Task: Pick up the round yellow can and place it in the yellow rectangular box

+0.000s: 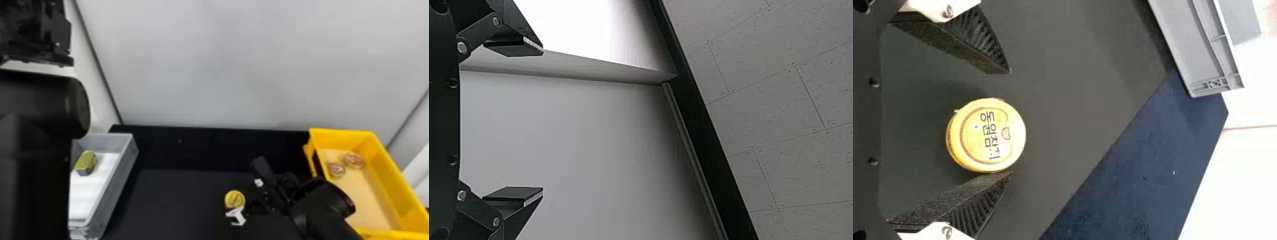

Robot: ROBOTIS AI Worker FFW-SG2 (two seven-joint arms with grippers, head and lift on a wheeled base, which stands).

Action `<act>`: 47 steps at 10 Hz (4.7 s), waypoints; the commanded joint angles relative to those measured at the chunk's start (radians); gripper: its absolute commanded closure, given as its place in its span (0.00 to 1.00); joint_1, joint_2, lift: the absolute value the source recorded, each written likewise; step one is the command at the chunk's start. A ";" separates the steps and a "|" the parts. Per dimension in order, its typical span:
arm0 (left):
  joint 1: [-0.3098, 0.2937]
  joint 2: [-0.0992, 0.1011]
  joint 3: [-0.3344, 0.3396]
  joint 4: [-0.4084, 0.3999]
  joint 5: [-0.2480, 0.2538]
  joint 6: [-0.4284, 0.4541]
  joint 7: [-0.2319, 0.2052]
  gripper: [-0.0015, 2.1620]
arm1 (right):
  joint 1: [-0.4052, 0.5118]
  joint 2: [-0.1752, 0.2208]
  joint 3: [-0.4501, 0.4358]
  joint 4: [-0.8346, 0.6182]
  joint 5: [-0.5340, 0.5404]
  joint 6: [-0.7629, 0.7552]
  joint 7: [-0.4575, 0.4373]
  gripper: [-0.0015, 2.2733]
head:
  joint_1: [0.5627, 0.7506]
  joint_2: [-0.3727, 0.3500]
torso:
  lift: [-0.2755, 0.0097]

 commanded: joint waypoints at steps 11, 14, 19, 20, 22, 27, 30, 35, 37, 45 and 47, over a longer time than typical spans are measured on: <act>0.012 0.000 0.011 -0.030 0.001 0.019 -0.006 0.12 | 0.072 -0.042 0.001 -0.197 0.050 0.124 0.048 0.31 | 0.53 0.59 | 0.93; 0.021 0.013 0.018 -0.059 0.001 0.059 -0.007 0.12 | 0.181 -0.100 -0.083 -0.602 0.102 0.318 0.141 0.31 | 0.53 0.59 | 0.93; 0.017 0.038 0.012 -0.068 0.001 0.085 -0.012 0.12 | 0.126 -0.286 -0.264 -1.016 0.210 0.494 0.201 0.31 | 0.53 0.59 | 0.93; 0.014 0.043 0.011 -0.070 0.001 0.088 -0.012 0.12 | 0.123 -0.318 -0.336 -1.035 0.228 0.503 0.201 0.31 | 0.53 0.59 | 0.93; 0.007 0.049 0.008 -0.071 0.000 0.094 -0.013 0.12 | 0.141 -0.327 -0.471 -1.050 0.257 0.503 0.195 0.31 | 0.53 0.59 | 0.93; -0.019 0.058 -0.008 -0.065 -0.008 0.102 -0.015 0.12 | 0.170 -0.316 -0.634 -0.851 0.239 0.414 0.128 0.31 | 0.53 0.59 | 0.93; -0.028 0.056 -0.017 -0.060 -0.008 0.099 -0.015 0.12 | 0.130 -0.329 -0.646 -0.636 0.137 0.364 0.063 0.31 | 0.53 0.59 | 0.93; -0.036 0.053 -0.023 -0.057 -0.008 0.094 -0.015 0.12 | 0.120 -0.335 -0.671 -0.369 0.002 0.359 -0.024 0.31 | 0.53 0.59 | 0.93; -0.036 0.052 -0.023 -0.057 -0.008 0.091 -0.015 0.12 | 0.127 -0.336 -0.681 -0.300 -0.030 0.373 -0.038 0.31 | 0.53 0.59 | 0.93; -0.039 0.046 -0.026 -0.056 -0.008 0.084 -0.018 0.12 | 0.135 -0.347 -0.678 -0.234 -0.097 0.385 -0.069 0.31 | 0.53 0.59 | 0.93; -0.039 0.046 -0.026 -0.057 -0.008 0.084 -0.020 0.12 | 0.138 -0.347 -0.675 -0.234 -0.105 0.385 -0.072 0.15 | 0.53 0.59 | 0.93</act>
